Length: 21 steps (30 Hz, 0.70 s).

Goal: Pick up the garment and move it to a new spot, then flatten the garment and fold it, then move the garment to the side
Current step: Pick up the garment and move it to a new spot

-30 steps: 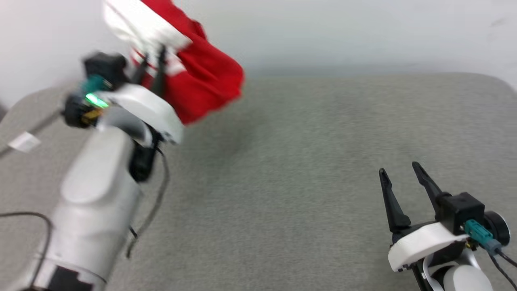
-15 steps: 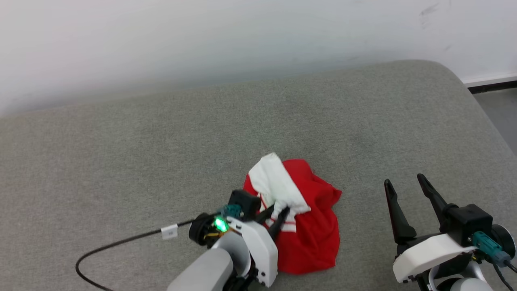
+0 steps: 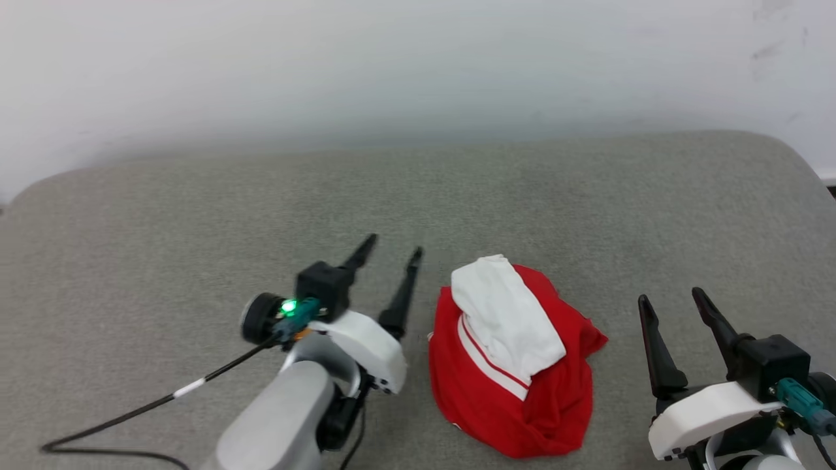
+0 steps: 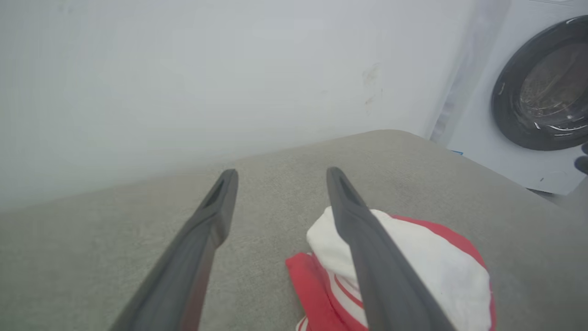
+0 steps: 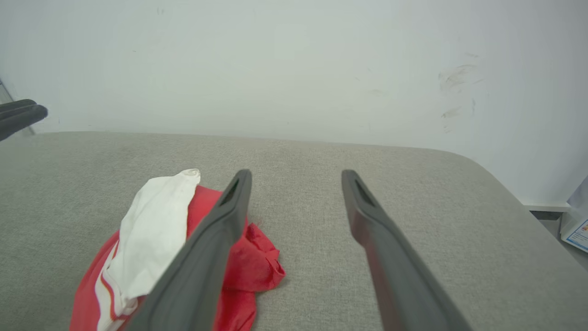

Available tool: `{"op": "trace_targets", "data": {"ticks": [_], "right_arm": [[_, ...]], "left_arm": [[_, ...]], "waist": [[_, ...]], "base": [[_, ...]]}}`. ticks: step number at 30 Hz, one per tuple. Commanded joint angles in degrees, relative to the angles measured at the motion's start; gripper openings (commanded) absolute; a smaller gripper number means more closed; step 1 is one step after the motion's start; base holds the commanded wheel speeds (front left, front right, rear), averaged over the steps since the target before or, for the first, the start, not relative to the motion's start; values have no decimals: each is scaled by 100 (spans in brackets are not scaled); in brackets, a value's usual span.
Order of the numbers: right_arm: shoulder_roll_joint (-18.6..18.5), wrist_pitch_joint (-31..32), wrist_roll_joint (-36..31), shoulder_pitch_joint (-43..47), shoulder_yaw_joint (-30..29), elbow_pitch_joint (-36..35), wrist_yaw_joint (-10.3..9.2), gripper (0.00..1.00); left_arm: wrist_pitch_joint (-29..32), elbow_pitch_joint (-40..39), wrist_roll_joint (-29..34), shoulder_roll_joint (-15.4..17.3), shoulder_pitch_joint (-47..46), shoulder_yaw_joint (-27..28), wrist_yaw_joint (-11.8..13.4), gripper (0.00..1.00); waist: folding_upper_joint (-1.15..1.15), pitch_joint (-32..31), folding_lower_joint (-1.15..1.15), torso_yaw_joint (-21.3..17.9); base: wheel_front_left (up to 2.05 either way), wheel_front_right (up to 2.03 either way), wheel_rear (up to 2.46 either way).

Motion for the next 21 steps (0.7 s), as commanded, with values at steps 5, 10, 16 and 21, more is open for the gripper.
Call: {"op": "trace_targets", "data": {"ticks": [5,10,16,21], "right_arm": [[2,78,-89,109,-84,-100,-2,100],[2,127,-133,185,-155,-183,-2,100],[2,185,-111,317,-188,-184,-2,100],[2,220,-79,464,-173,-187,-2,100]], "left_arm": [[-70,-589,-65,334,546,706,575,100],[-64,-1120,-132,702,1168,1476,839,100],[-65,-1355,-182,1055,1769,1766,870,100],[19,-1588,-147,1207,2101,1713,926,100]], "waist": [[0,-159,1,272],[0,-194,1,377],[0,-286,1,380],[0,-364,1,345]], "base": [[0,0,0],[0,0,0],[0,0,0],[0,0,0]]}}
